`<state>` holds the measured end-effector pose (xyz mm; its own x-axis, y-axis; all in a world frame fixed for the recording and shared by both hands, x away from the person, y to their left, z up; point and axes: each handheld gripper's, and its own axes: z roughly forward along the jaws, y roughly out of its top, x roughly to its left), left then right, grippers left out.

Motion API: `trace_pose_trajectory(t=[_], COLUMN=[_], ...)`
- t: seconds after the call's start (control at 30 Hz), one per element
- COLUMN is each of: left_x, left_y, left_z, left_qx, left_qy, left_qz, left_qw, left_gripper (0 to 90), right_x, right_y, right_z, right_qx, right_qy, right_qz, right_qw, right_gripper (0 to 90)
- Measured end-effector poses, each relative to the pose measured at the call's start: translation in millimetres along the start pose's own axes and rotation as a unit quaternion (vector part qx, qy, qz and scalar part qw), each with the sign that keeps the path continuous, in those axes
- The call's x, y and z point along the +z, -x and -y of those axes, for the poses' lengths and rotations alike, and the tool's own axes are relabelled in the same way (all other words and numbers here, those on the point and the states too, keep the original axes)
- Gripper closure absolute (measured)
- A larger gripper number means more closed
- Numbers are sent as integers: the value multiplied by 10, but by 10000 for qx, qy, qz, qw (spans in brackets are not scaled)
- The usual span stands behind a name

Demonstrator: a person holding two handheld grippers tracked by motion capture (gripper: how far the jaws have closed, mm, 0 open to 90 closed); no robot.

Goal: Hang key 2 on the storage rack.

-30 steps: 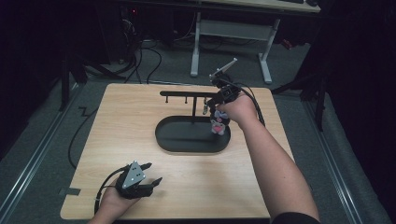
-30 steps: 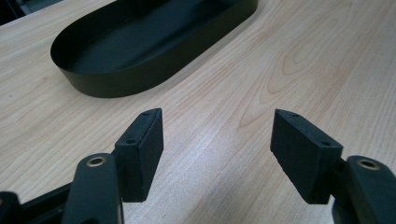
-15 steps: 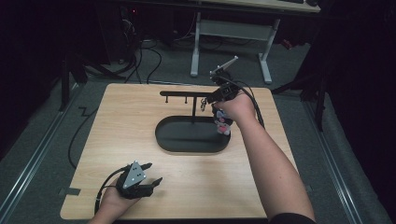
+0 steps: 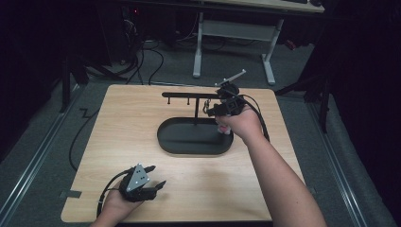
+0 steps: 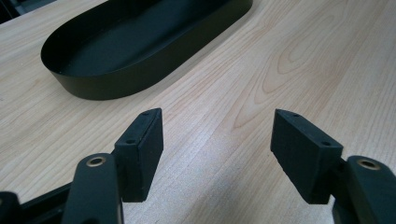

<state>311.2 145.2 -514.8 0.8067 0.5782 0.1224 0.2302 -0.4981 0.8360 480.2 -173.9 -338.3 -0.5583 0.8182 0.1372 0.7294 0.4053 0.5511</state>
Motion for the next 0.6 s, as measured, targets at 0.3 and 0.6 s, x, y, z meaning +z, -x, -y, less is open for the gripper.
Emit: trace_pose_trajectory(t=[0.3, 0.6], left_x=[11, 28], left_y=[-3, 10], left_z=[3, 2], left_qx=[-33, -24], left_qy=[-16, -39], left_qz=[40, 57], left_qw=[10000, 10000], left_gripper=[353, 353], right_x=[96, 210], right_y=[-38, -107], right_z=[288, 654], right_qx=[-76, -221], right_qy=[179, 500], right_qz=[56, 69], right_qw=[9998, 9985], right_gripper=[527, 503])
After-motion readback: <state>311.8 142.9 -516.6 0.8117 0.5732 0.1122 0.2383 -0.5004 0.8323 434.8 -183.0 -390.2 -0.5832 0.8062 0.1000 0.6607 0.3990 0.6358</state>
